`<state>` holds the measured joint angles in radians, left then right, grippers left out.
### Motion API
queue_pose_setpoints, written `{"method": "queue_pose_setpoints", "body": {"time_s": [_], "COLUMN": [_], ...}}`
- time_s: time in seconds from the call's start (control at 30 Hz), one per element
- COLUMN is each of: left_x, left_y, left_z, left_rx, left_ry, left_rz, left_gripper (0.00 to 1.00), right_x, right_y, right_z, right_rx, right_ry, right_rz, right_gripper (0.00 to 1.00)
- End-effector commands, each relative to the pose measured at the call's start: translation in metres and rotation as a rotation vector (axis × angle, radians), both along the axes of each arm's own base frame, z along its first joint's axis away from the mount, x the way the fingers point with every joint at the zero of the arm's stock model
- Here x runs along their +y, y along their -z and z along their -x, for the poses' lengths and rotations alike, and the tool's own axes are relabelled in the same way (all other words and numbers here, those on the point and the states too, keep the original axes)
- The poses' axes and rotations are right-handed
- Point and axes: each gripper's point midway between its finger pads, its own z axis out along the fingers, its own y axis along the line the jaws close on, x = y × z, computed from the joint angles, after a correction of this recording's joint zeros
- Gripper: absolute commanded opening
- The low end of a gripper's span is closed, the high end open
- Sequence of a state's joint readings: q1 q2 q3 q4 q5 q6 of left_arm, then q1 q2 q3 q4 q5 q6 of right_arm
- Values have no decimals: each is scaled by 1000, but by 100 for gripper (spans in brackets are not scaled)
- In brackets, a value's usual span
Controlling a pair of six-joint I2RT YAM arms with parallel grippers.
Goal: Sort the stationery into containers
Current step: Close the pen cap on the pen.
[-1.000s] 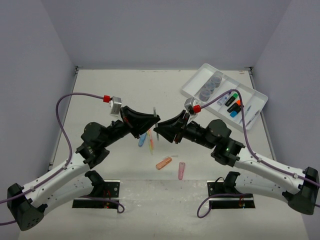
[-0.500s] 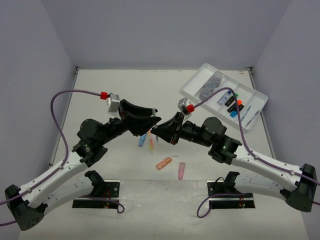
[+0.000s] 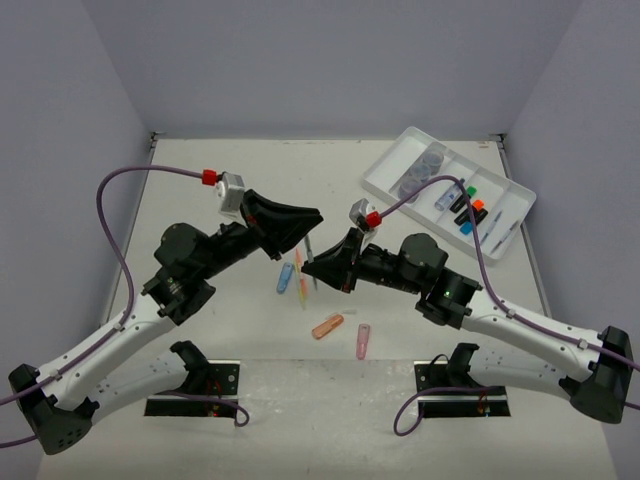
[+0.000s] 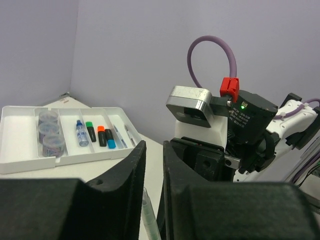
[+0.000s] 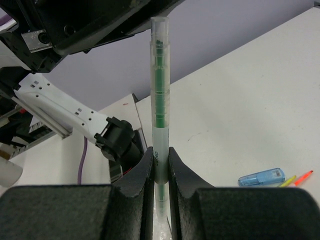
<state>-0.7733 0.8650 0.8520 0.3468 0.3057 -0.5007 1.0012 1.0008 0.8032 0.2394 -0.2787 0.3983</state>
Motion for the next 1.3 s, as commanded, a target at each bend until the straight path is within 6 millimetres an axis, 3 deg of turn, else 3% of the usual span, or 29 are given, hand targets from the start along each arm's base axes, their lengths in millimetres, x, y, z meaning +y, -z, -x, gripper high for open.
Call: {"method": "queue_pose_setpoints", "body": {"time_s": [0.0, 0.1, 0.83, 1.07, 1.27], "left_x": [2, -1, -14, -18, -19], "left_y": [-8, -6, 34, 54, 73], "left_z": [2, 8, 4, 7, 14], "left_rx": [-25, -21, 81, 150, 216], "left_ry": [1, 39, 80, 113, 150], "left_rz": [-5, -4, -68, -106, -112], "left_gripper": [15, 0, 0, 0, 0], "right_x": [-5, -8, -18, -22, -17], "right_y": [-30, -35, -87, -111, -144], "right_z": [1, -1, -3, -6, -5], "right_rx": [-71, -81, -216, -298, -351], "right_ry": [12, 28, 58, 75, 57], "right_rz": [-57, -62, -77, -65, -99], "right_gripper": [0, 0, 0, 0, 0]}}
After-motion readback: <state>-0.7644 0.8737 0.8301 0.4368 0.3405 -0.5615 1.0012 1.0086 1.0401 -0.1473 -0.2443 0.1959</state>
